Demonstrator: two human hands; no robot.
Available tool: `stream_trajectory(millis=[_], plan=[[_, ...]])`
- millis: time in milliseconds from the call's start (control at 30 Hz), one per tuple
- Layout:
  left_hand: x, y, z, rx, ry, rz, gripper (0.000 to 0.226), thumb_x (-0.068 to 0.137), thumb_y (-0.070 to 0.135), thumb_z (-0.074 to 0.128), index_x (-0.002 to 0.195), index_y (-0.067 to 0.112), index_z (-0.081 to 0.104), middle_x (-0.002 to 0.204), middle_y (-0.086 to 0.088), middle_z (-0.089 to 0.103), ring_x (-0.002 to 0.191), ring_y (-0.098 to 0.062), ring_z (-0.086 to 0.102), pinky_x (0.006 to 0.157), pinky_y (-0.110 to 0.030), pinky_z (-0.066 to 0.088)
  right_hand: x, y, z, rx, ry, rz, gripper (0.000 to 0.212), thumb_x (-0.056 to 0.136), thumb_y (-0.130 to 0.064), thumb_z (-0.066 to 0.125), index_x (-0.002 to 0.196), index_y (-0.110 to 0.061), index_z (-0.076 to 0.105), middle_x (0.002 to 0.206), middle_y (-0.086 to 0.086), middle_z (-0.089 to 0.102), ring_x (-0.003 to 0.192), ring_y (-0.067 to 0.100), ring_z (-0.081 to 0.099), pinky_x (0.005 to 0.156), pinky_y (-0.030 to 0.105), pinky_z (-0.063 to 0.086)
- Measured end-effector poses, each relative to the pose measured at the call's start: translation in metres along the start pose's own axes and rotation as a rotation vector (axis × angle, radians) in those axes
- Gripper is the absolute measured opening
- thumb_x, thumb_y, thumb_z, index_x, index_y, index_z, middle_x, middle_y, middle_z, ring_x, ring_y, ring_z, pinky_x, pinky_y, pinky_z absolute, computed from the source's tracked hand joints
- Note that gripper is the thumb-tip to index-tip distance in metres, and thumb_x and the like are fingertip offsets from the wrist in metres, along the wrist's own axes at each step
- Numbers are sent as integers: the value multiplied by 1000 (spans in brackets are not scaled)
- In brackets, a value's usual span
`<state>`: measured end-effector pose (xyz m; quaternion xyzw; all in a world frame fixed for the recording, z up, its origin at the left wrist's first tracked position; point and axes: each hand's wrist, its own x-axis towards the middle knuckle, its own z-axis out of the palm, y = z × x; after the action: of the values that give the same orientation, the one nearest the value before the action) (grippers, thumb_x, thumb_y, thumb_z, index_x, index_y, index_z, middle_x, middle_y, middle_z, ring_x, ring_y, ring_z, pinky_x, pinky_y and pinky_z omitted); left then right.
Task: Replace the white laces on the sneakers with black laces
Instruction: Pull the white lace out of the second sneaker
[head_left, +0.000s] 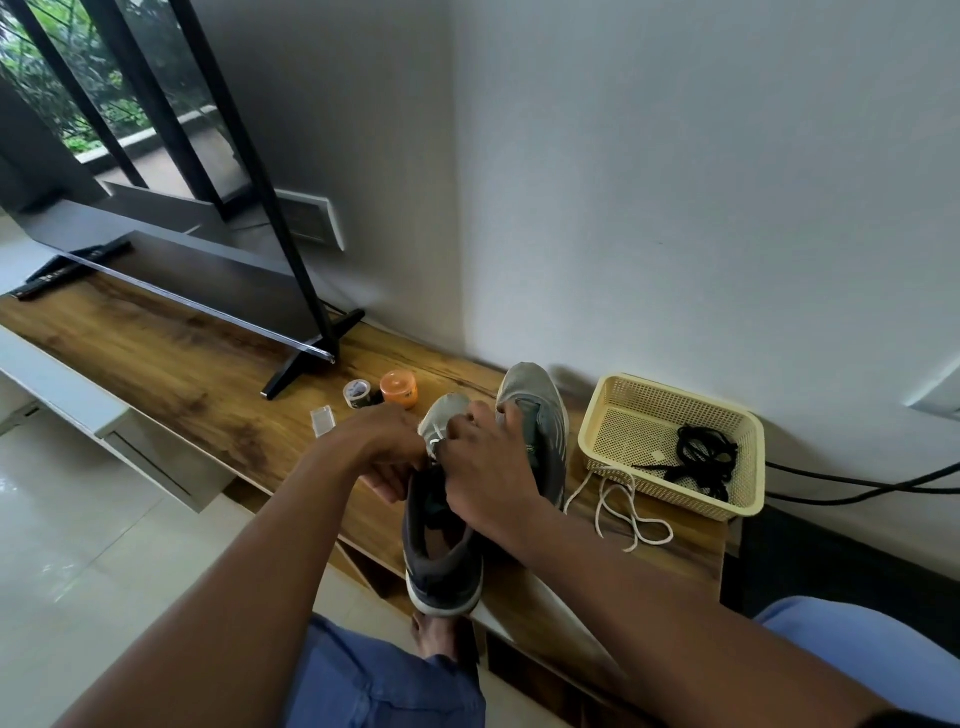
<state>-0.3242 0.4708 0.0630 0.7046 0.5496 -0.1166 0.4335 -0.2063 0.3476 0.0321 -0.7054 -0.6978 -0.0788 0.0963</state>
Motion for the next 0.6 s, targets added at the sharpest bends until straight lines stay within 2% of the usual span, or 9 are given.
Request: stream_trajectory(millis=[67, 167, 267, 367, 433, 600], plan=[[1, 0, -1, -12, -7, -4, 17, 93, 16, 73, 105, 4, 73, 77, -16, 78, 71, -29, 80, 59, -36, 64, 0, -1, 0, 6, 16, -7, 22, 76, -19, 76, 97, -20, 73, 95, 3, 71, 111, 32, 55, 102, 61, 35], [1, 0, 0, -22, 0, -20, 19, 92, 16, 73, 109, 8, 72, 76, -16, 78, 71, -30, 80, 59, -37, 64, 0, -1, -1, 36, 43, 20, 19, 76, -22, 71, 95, -22, 71, 101, 2, 69, 112, 30, 52, 102, 57, 36], [3, -1, 0, -15, 17, -45, 13, 93, 6, 69, 106, 6, 68, 75, -19, 77, 70, -32, 79, 60, -40, 65, 6, 6, -10, 116, 187, 186, 20, 75, -23, 59, 90, -24, 71, 102, -1, 65, 105, 27, 51, 91, 47, 39], [3, 0, 0, -17, 15, -80, 12, 92, 6, 69, 102, 0, 67, 76, -21, 77, 70, -32, 79, 61, -40, 65, 14, 22, -20, 198, 311, 389, 20, 79, -26, 64, 94, -24, 76, 101, -2, 62, 99, 26, 52, 84, 41, 37], [2, 1, 2, -25, 8, -104, 16, 92, 8, 71, 103, -4, 68, 77, -21, 77, 71, -32, 79, 60, -39, 64, 15, 29, -20, 247, 313, 468, 20, 80, -31, 64, 93, -23, 77, 102, -3, 62, 99, 27, 53, 85, 42, 39], [-4, 5, 4, -16, 45, -110, 21, 91, 10, 71, 107, -4, 69, 75, -20, 77, 69, -31, 79, 60, -37, 64, 10, 24, -14, 289, 274, 518, 19, 81, -31, 64, 95, -22, 74, 106, -3, 63, 102, 26, 55, 90, 44, 43]])
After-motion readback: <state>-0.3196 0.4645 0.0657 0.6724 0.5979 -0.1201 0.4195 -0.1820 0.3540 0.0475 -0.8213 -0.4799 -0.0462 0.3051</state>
